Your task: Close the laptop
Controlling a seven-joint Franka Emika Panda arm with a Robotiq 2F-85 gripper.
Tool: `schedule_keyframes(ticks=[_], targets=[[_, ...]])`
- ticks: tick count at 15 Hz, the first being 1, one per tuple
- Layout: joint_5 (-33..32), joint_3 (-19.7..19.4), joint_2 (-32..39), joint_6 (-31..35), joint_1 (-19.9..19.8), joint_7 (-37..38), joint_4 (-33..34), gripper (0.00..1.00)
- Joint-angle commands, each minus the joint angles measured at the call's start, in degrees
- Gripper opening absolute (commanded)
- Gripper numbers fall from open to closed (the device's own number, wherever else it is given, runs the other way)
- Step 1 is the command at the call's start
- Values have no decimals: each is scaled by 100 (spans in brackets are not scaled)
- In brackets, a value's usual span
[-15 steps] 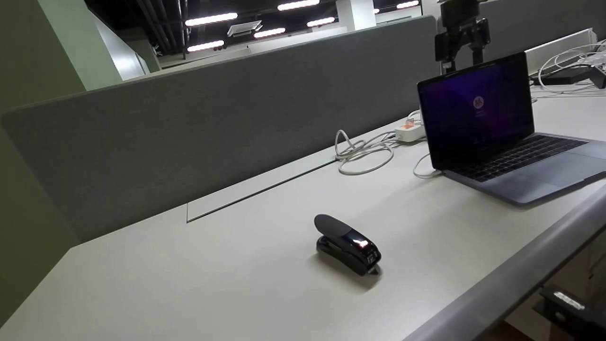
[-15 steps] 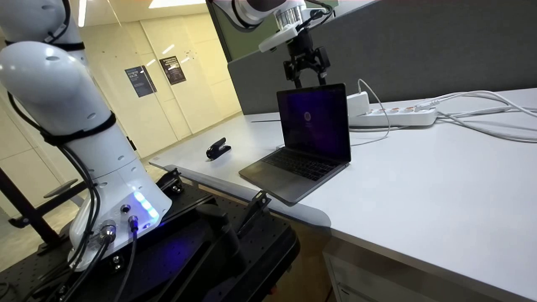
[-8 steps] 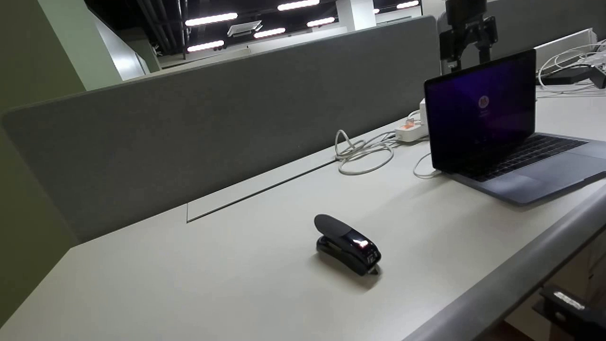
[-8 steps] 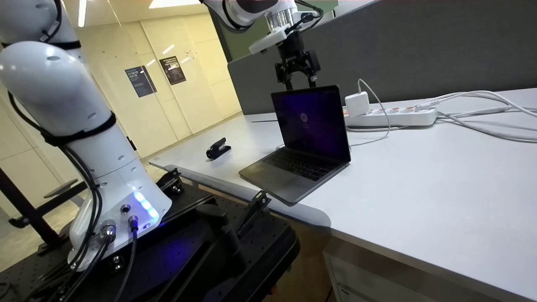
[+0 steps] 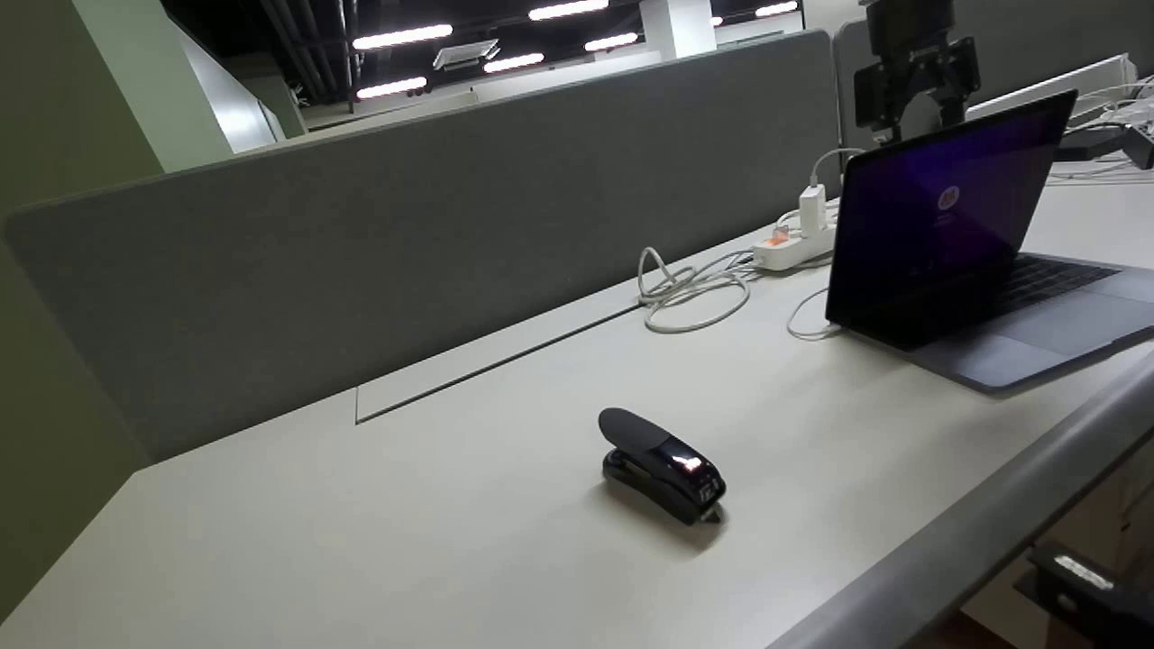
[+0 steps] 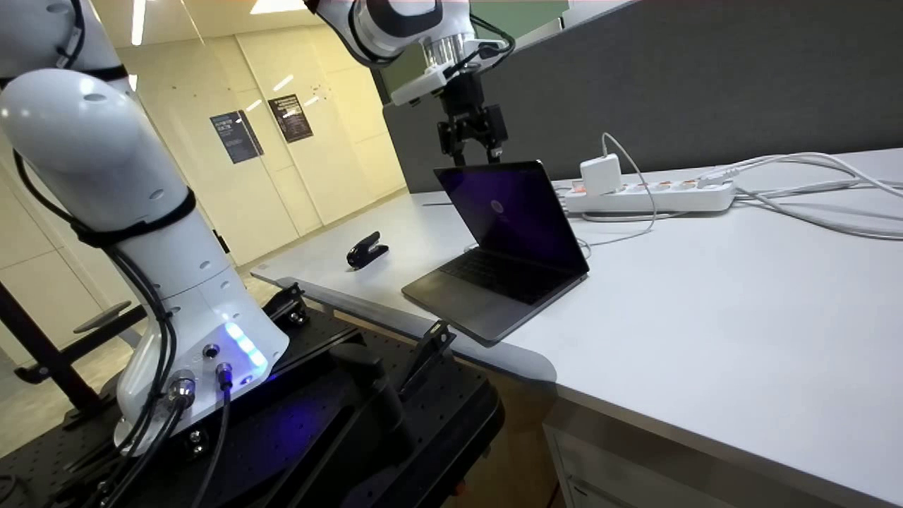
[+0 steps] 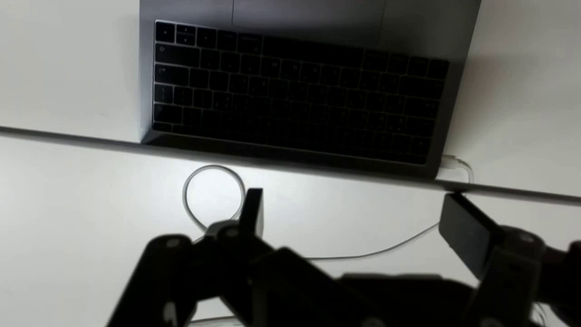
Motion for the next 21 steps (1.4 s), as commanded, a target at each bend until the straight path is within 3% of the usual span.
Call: schedule_keyframes(ticks=[1,10,12,16,21], targets=[[-122,-13,-79,168,44,408,-402,100],[-507,14,-185,158,209,1041,-1218,100],[-388,16,-2,135,166,746,-1020,100],[-598,-8,-65,73,180,915,-1053,100],[-634,-39,70,550,143,899,-1146,100]])
